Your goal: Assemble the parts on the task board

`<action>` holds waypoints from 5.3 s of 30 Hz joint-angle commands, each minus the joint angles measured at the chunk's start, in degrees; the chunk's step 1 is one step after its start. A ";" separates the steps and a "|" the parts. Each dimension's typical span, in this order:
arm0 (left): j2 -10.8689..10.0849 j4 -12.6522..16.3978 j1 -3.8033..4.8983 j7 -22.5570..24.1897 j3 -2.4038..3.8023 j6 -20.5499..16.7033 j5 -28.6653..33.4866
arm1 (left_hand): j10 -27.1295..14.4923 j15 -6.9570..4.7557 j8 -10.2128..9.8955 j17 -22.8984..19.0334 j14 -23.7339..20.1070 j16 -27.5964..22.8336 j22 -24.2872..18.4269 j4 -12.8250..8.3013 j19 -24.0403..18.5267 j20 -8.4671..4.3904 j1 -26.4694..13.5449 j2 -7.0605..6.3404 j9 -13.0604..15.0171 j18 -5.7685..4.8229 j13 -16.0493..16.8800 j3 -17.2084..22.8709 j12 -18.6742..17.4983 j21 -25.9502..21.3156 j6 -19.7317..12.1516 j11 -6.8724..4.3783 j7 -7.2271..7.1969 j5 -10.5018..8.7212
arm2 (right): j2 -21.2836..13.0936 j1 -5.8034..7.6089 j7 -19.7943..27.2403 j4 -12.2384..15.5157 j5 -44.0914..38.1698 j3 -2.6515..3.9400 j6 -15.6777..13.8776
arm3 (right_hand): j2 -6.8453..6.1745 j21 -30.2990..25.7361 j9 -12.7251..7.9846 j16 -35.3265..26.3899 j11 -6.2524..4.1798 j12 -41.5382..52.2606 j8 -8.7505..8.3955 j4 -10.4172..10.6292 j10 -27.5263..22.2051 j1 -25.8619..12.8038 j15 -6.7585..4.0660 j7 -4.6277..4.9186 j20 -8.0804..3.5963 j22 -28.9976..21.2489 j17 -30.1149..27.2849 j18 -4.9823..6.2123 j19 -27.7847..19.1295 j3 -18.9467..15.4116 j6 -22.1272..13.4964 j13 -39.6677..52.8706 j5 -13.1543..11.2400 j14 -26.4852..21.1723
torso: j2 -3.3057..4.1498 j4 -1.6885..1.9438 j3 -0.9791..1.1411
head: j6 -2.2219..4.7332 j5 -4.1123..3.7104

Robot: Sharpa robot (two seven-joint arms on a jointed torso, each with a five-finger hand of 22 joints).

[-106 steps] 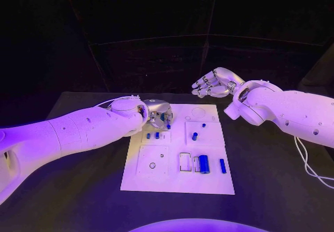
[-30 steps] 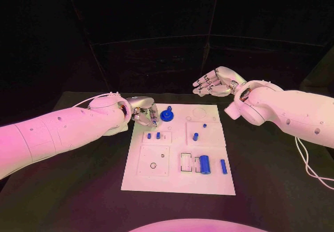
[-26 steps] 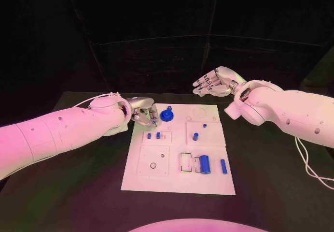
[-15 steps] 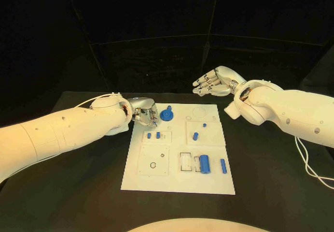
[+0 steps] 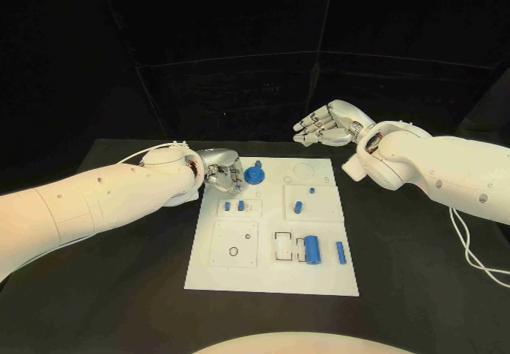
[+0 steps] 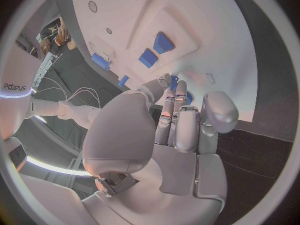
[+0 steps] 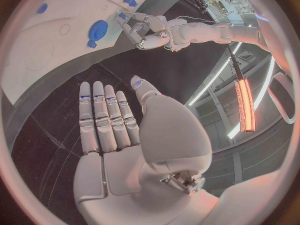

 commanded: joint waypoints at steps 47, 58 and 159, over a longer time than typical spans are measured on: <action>-0.22 0.85 -0.08 -1.09 -0.37 1.64 -0.05 | -2.63 0.45 -3.62 -1.58 1.09 -0.54 0.05 -0.28 -0.98 0.63 -2.57 -2.48 -0.31 -0.48 -0.06 -3.32 -3.32 -0.52 -2.77 0.99 0.58 -0.11 | -0.09 0.12 -0.16 -0.12 0.22 0.04 0.45 | -0.29 -0.63 -0.07 -0.34 0.43 -0.41 -0.16 -0.35 0.01 -0.66 0.44 0.23 -0.01 -0.30 -0.42 0.68 0.48 0.21 -0.18 -0.06 -0.25 -0.12 | -0.03 0.07 -0.03 | -0.28 -0.10; -0.64 1.15 -0.08 -1.44 -0.36 0.94 -0.05 | -2.72 0.47 -3.73 -1.67 1.08 -0.57 -0.01 -0.30 -1.01 0.65 -2.53 -2.45 -0.31 -0.46 -0.05 -3.35 -3.36 -0.60 -2.88 1.02 0.62 -0.09 | -0.10 0.12 -0.33 -0.29 0.22 0.03 0.47 | -0.34 -0.88 -0.07 -0.36 0.48 -0.49 -0.17 -0.51 -0.11 -0.71 0.50 0.25 0.04 -0.45 -0.66 0.67 0.49 0.22 -0.26 -0.06 -0.31 -0.29 | 0.00 0.02 -0.03 | -0.14 -0.01; -15.09 12.01 -0.12 26.30 -0.50 -1.66 75.52 | -4.86 1.82 -2.33 -35.96 -14.29 -21.14 -23.63 0.38 -14.14 2.14 -2.33 1.32 -0.17 3.85 0.03 -4.88 -0.18 -28.93 -3.33 2.34 2.43 0.73 | -2.06 -8.60 -18.07 5.53 -56.77 -0.07 6.22 | -2.03 55.39 0.80 66.67 -5.57 -1.04 1.06 -9.62 10.59 -0.17 -7.99 -5.13 -8.50 51.73 47.03 -3.53 21.61 21.02 11.84 0.77 -9.90 20.88 | 0.02 0.00 -0.04 | 0.49 -2.79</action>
